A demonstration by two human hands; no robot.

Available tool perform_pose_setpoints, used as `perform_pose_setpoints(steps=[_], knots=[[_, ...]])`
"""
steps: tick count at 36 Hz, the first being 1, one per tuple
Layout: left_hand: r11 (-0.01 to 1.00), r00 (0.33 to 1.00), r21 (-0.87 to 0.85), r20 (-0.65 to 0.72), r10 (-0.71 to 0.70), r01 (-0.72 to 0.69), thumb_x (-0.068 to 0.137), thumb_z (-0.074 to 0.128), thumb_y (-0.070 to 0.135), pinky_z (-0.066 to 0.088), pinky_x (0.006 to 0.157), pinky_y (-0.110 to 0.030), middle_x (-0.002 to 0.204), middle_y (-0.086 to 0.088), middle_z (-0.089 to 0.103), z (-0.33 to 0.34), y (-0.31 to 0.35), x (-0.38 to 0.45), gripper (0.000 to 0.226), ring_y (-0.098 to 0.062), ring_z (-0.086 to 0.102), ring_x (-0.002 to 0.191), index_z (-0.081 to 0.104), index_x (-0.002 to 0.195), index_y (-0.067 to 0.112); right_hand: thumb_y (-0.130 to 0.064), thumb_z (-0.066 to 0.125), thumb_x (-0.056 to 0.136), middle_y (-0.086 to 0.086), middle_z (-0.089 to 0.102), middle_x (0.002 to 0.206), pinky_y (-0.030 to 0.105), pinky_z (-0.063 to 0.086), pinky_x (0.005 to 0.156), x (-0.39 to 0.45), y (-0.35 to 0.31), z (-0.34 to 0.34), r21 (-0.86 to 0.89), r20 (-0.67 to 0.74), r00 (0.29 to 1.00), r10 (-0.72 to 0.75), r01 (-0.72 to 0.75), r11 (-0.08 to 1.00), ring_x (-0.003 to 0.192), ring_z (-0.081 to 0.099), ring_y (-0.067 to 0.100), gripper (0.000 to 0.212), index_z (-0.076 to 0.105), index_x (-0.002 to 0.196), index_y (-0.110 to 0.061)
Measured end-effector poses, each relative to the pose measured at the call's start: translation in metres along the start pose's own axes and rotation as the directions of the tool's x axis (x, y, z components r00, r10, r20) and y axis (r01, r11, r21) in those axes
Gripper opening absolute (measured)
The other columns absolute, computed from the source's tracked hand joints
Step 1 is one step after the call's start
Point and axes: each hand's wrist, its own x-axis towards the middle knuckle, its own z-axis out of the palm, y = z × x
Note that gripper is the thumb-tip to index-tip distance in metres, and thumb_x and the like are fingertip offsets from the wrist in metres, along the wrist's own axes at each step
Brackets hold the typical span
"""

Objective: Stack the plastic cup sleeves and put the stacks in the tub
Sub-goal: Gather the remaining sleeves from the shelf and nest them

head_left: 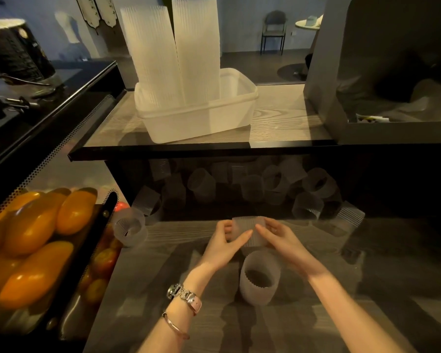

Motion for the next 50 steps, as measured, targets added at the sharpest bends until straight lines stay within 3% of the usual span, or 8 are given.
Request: perform_pose_setpoints(steps=[2, 9, 13, 22, 31, 36, 43, 50], knots=[[1.0, 0.999, -0.008, 0.01, 0.03, -0.03, 0.08, 0.066, 0.042, 0.039, 0.083, -0.015, 0.135, 0.002, 0.044, 0.002, 0.004, -0.007, 0.065, -0.008, 0.044, 0.115, 0.035, 0.134, 0.022, -0.057, 0.064, 0.066, -0.027, 0.053, 0.106, 0.005, 0.047, 0.065, -0.01, -0.002, -0.003, 0.03, -0.02, 0.999, -0.032, 0.033, 0.999, 0.094, 0.053, -0.011, 0.043, 0.047, 0.105, -0.051], [0.996, 0.993, -0.035, 0.085, 0.083, -0.08, 0.072, 0.073, 0.048, 0.045, 0.069, -0.005, 0.114, 0.031, 0.044, 0.005, 0.005, -0.037, 0.064, 0.01, 0.049, 0.1, 0.036, 0.124, 0.048, -0.031, 0.071, 0.067, -0.017, 0.061, 0.114, 0.006, 0.046, 0.079, -0.044, -0.005, -0.012, 0.066, -0.051, 0.987, -0.149, 0.153, 0.986, 0.104, 0.058, -0.006, 0.047, 0.055, 0.111, -0.036], [0.989, 0.984, -0.024, 0.103, 0.146, -0.144, 0.069, 0.077, 0.042, 0.042, 0.082, -0.005, 0.121, 0.033, 0.049, 0.007, -0.001, -0.052, 0.061, 0.014, 0.049, 0.11, 0.04, 0.116, 0.055, -0.029, 0.077, 0.061, -0.018, 0.064, 0.115, 0.014, 0.048, 0.086, -0.061, 0.003, -0.018, 0.059, -0.011, 0.983, -0.186, 0.186, 0.981, 0.109, 0.058, -0.003, 0.06, 0.055, 0.117, -0.033], [0.98, 0.979, 0.073, 0.109, 0.175, -0.183, 0.063, 0.081, 0.037, 0.037, 0.1, -0.012, 0.123, 0.028, 0.052, 0.012, -0.019, -0.061, 0.067, 0.012, 0.045, 0.116, 0.042, 0.116, 0.048, -0.002, 0.082, 0.059, 0.001, 0.064, 0.114, 0.023, 0.049, 0.091, -0.072, 0.021, -0.015, 0.04, 0.042, 0.984, -0.172, 0.17, 0.985, 0.109, 0.061, 0.012, 0.066, 0.053, 0.117, -0.017], [0.976, 0.977, 0.049, 0.047, 0.21, -0.212, 0.066, 0.081, 0.01, 0.039, 0.09, -0.009, 0.116, 0.015, 0.058, 0.021, -0.033, -0.062, 0.063, 0.01, 0.052, 0.108, 0.046, 0.116, 0.027, 0.009, 0.079, 0.062, 0.002, 0.061, 0.117, 0.019, 0.049, 0.088, -0.071, 0.032, -0.007, 0.009, 0.031, 0.988, -0.152, 0.152, 0.988, 0.108, 0.06, 0.008, 0.065, 0.05, 0.115, -0.014], [0.972, 0.973, 0.042, 0.035, 0.228, -0.23, 0.071, 0.078, 0.012, 0.041, 0.1, -0.021, 0.123, 0.014, 0.055, 0.02, -0.03, -0.058, 0.063, 0.001, 0.05, 0.117, 0.044, 0.122, 0.027, 0.01, 0.078, 0.063, 0.0, 0.058, 0.12, 0.02, 0.047, 0.091, -0.063, 0.025, -0.008, 0.021, 0.038, 0.987, -0.154, 0.153, 0.988, 0.11, 0.057, 0.005, 0.066, 0.049, 0.116, -0.016], [0.962, 0.968, 0.114, 0.059, 0.245, -0.25, 0.075, 0.076, 0.023, 0.037, 0.094, -0.007, 0.124, 0.024, 0.047, 0.02, -0.029, -0.046, 0.063, 0.013, 0.043, 0.116, 0.037, 0.121, 0.04, 0.009, 0.077, 0.064, -0.001, 0.056, 0.122, 0.023, 0.047, 0.096, -0.053, 0.017, -0.013, 0.051, 0.062, 0.991, -0.118, 0.115, 0.992, 0.115, 0.054, 0.008, 0.066, 0.048, 0.116, -0.019], [0.973, 0.974, 0.148, 0.163, 0.154, -0.179, 0.062, 0.082, 0.042, 0.038, 0.101, -0.018, 0.129, 0.019, 0.046, 0.015, -0.022, -0.035, 0.08, 0.003, 0.043, 0.12, 0.034, 0.127, 0.04, 0.011, 0.074, 0.065, 0.0, 0.051, 0.131, 0.035, 0.045, 0.102, -0.05, 0.025, -0.026, 0.1, 0.104, 0.988, -0.117, 0.107, 0.989, 0.123, 0.05, 0.013, 0.073, 0.044, 0.123, -0.023]])
